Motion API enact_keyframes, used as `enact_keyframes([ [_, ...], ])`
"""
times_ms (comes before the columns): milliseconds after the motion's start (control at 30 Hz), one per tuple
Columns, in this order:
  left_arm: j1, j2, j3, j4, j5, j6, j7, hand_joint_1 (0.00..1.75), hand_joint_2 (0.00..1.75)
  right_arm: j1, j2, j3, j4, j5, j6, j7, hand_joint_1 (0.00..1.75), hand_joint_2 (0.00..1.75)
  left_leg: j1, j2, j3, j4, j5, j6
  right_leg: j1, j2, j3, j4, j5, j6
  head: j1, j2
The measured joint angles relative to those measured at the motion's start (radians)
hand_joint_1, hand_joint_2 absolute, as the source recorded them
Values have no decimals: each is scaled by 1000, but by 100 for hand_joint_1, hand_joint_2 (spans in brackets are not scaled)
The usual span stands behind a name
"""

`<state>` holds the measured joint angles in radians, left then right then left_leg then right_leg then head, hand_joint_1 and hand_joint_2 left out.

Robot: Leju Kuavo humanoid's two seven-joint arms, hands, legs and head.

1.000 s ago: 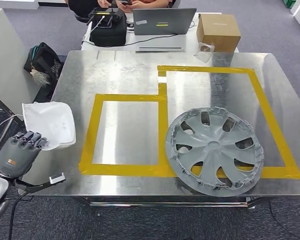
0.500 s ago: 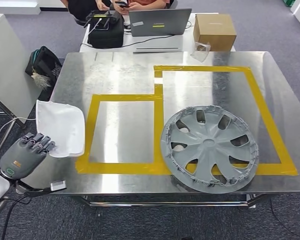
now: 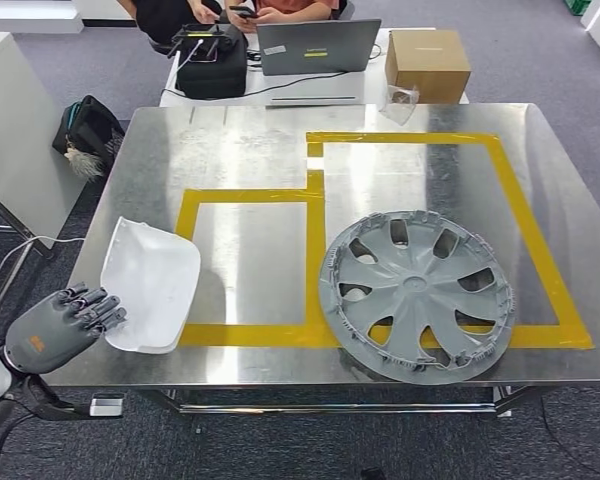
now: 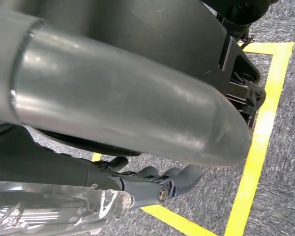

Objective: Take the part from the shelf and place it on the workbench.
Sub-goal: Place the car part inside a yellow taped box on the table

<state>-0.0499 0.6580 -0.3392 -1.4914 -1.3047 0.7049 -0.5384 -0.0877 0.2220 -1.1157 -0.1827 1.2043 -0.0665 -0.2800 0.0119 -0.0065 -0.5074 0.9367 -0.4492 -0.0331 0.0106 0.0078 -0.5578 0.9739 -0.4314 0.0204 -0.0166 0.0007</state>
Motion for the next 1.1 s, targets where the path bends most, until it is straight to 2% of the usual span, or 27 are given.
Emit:
enact_keyframes([
  [367,-6,-8,2,0,44,0,-64,175,175,-6,0,13,0,3,1,0,0,0,0,0,0,0,0,0,0,0,0,0,0,0,0,0],
  [600,-39,-20,-21,6,50,0,-43,175,175,-12,1,21,0,4,1,0,0,0,0,0,0,0,0,0,0,0,-1,1,0,0,0,0],
  [733,-63,-23,-45,15,50,-1,-18,0,175,-14,1,21,0,3,1,1,0,0,0,0,0,0,0,0,0,0,-1,1,0,0,0,0],
  [900,-94,-28,-82,29,53,-1,11,0,175,-15,2,21,0,3,1,2,0,0,0,0,0,0,0,0,0,0,-1,1,0,0,0,0],
  [1033,-113,-32,-119,42,69,-1,28,0,0,-15,2,22,0,3,1,2,0,0,0,0,0,0,0,0,0,0,-1,1,0,0,0,0],
  [1100,-119,-32,-132,46,73,-1,30,0,0,-15,2,22,0,3,1,2,0,0,0,0,0,0,0,0,0,0,-1,1,0,0,0,0],
])
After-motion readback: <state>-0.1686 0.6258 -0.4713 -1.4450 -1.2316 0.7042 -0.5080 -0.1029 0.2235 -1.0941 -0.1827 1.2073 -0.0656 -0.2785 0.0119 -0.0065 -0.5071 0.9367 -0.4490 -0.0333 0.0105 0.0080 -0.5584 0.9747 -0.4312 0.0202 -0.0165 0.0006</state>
